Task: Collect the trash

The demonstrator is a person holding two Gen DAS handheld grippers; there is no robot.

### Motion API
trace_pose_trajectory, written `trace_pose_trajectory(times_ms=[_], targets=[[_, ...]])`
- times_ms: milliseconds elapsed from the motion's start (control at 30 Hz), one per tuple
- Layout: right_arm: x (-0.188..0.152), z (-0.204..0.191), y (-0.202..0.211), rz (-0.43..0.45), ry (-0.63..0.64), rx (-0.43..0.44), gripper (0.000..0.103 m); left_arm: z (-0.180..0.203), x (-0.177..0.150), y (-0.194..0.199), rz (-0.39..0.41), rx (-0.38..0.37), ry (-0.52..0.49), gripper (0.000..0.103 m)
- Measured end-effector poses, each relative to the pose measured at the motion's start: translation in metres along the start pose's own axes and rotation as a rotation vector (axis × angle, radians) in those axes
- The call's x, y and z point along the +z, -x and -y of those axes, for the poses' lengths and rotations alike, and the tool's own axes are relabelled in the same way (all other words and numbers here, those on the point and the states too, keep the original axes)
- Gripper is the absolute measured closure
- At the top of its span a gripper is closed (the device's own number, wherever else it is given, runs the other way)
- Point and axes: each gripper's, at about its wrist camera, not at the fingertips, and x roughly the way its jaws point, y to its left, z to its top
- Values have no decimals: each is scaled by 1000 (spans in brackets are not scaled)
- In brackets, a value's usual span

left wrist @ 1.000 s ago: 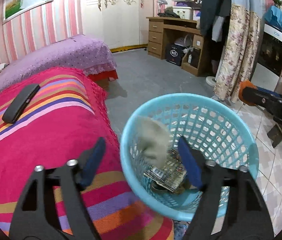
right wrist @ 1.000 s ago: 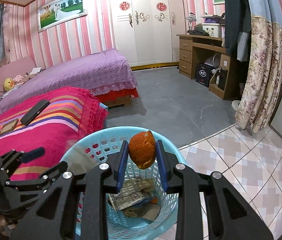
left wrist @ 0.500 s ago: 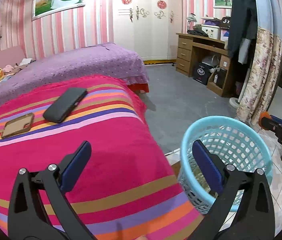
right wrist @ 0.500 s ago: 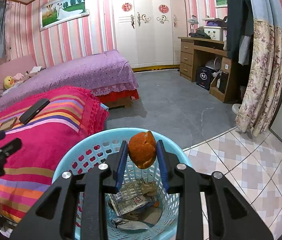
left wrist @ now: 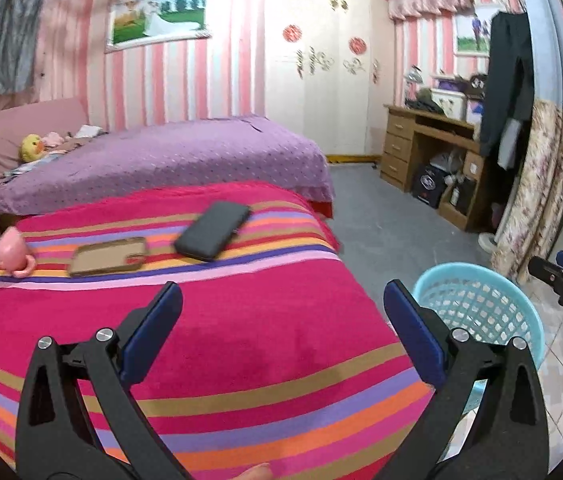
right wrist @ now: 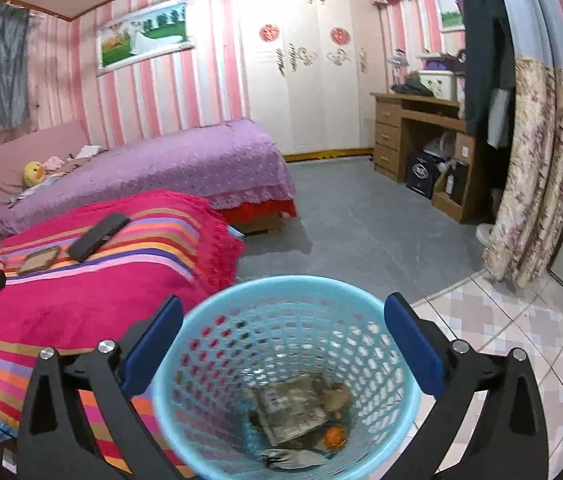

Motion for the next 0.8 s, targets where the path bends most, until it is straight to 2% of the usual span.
trace_pose_trajectory(times_ms=[233,400,667,800], targets=[[2,-50,34,48,-2,87,5,-54,-4,59,22,86,12,6],[-19,-90,52,37,35,134,5,-90,-18,97,44,149,35,6],[-51,-148,89,72,115,192,5,-111,-49,132,60,220,49,6],[-66,-165,107,96,123,200,5,-115,-62,135,43,224,60,6]])
